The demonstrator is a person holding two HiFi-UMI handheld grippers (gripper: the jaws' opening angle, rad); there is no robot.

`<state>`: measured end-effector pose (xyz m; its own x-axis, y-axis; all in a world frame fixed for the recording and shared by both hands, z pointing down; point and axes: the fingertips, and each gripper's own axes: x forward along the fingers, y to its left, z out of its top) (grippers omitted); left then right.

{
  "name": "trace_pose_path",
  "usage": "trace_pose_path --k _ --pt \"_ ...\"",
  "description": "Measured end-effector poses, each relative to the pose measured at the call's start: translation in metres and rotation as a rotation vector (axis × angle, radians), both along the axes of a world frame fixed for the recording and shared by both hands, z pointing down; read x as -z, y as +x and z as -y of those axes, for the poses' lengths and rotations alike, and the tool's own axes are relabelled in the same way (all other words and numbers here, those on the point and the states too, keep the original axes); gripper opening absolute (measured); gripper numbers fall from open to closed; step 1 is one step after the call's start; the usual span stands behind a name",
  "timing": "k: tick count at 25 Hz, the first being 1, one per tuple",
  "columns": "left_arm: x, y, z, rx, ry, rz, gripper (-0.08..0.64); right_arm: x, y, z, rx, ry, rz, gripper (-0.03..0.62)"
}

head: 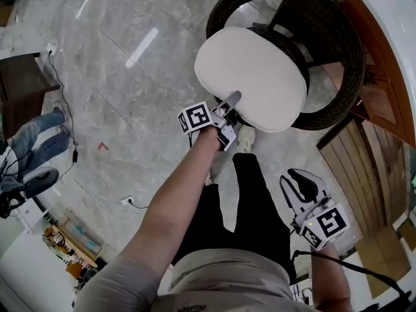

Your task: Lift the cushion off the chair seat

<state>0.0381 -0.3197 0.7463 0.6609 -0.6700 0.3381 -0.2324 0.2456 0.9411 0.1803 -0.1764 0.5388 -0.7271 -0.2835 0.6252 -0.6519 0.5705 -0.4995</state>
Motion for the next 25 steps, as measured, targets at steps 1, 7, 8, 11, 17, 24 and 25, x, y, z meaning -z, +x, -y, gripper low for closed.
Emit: trace_pose_path --k 1,7,8,11,17,24,25 --pt "0.007 -0.006 -0.006 0.004 0.006 -0.002 0.072 0.002 -0.004 -0.002 0.007 0.008 0.0 0.097" --pt "0.056 -0.038 -0.044 0.027 0.048 -0.016 0.071 0.025 -0.026 -0.017 0.03 0.052 0.018 0.091" --pt "0.065 -0.045 -0.053 0.029 0.055 -0.016 0.071 0.03 -0.031 -0.021 0.038 0.064 0.019 0.089" --pt "0.094 -0.072 -0.079 0.036 0.076 -0.016 0.071 0.049 -0.048 -0.033 0.052 0.099 0.023 0.086" --pt "0.157 -0.13 -0.13 0.107 0.119 -0.055 0.069 0.087 -0.085 -0.06 0.081 0.164 0.018 0.083" --pt "0.227 -0.205 -0.186 0.207 0.182 -0.05 0.069 0.134 -0.13 -0.095 0.127 0.249 0.015 0.066" --pt "0.235 -0.216 -0.195 0.221 0.189 -0.046 0.069 0.141 -0.136 -0.1 0.129 0.259 0.017 0.063"
